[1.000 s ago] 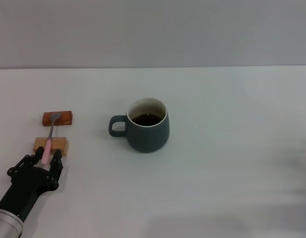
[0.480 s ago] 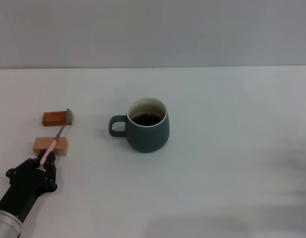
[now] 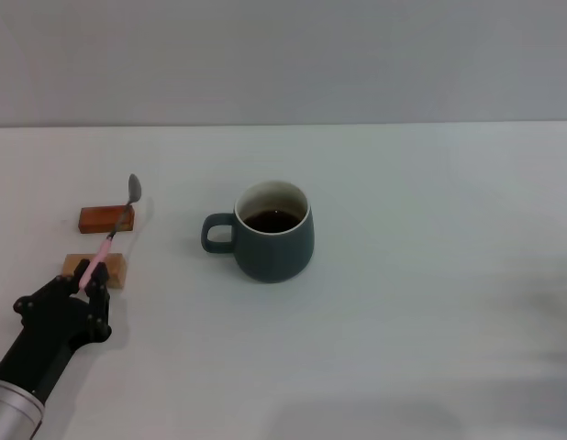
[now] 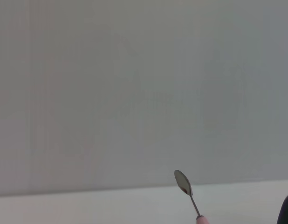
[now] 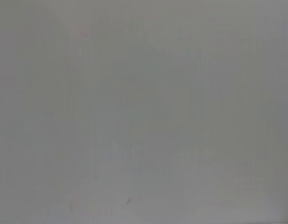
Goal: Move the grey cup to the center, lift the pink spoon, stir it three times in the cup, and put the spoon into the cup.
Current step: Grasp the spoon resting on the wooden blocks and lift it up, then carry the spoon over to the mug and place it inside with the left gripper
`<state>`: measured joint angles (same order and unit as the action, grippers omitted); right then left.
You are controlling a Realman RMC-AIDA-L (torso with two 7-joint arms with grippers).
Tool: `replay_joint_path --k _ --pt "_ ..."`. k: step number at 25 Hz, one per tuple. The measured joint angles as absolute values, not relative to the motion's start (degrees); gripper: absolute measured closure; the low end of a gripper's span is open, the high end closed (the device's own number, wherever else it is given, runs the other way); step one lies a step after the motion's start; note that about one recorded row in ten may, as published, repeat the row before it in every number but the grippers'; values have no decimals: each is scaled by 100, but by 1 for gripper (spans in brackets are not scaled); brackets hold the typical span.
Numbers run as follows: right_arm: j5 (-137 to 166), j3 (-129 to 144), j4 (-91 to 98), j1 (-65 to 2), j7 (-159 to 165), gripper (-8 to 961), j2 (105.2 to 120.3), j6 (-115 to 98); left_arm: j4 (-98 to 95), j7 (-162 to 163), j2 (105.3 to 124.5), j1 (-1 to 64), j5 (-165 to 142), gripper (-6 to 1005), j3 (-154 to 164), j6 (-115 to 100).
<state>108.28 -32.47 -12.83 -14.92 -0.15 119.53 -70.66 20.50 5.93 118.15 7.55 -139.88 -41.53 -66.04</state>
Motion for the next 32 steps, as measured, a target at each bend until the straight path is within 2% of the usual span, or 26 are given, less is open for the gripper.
replay_joint_path --k 5,9,10,11,12,13,15,16,17,19,21,26,29,32 --pt "10829 -3242 -1283 -1479 -16 953 11954 -7068 2108 589 11783 756 -14085 848 -4141 -6798" --pt "10817 -3243 -1296 -1470 -17 953 11953 -7078 2479 598 11625 774 -14362 846 -4178 -6666" --pt "10807 -3243 -1299 -1470 -17 953 11953 -7078 2688 600 11521 781 -14414 845 -4184 -6532" --pt "10799 -3249 -1304 -1468 -17 953 11949 -7079 3128 596 11327 772 -14496 845 -4200 -6248" --pt "10799 -3249 -1304 -1468 -17 953 11949 -7079 3128 596 11327 772 -14496 844 -4200 -6248" --pt "10797 -3253 -1306 -1468 -17 953 11948 -7081 3423 587 11201 763 -14543 844 -4230 -6090" --pt "10796 -3268 -1315 -1468 -17 953 11947 -7086 4106 593 10902 702 -14722 842 -4366 -5695" --pt "10795 -3277 -1321 -1468 -17 953 11946 -7088 4791 624 10616 623 -14907 842 -4592 -5196" --pt "10795 -3277 -1321 -1468 -17 953 11946 -7088 4791 624 10616 623 -14907 841 -4592 -5196" --pt "10794 -3290 -1324 -1465 -17 953 11945 -7092 5550 635 10382 506 -15200 840 -4898 -4537" --pt "10792 -3305 -1325 -1458 -17 953 11944 -7095 6130 639 10282 395 -15587 839 -5256 -3961" --pt "10792 -3310 -1327 -1444 -7 953 11944 -7129 7131 964 10196 269 -16437 836 -5836 -2958" --pt "10791 -3314 -1319 -1441 9 953 11944 -7136 7754 1172 9972 323 -16535 834 -5906 -2333" --pt "10784 -3317 -1299 -1441 17 953 11944 -7137 8220 1075 9890 338 -16541 833 -5994 -1800"
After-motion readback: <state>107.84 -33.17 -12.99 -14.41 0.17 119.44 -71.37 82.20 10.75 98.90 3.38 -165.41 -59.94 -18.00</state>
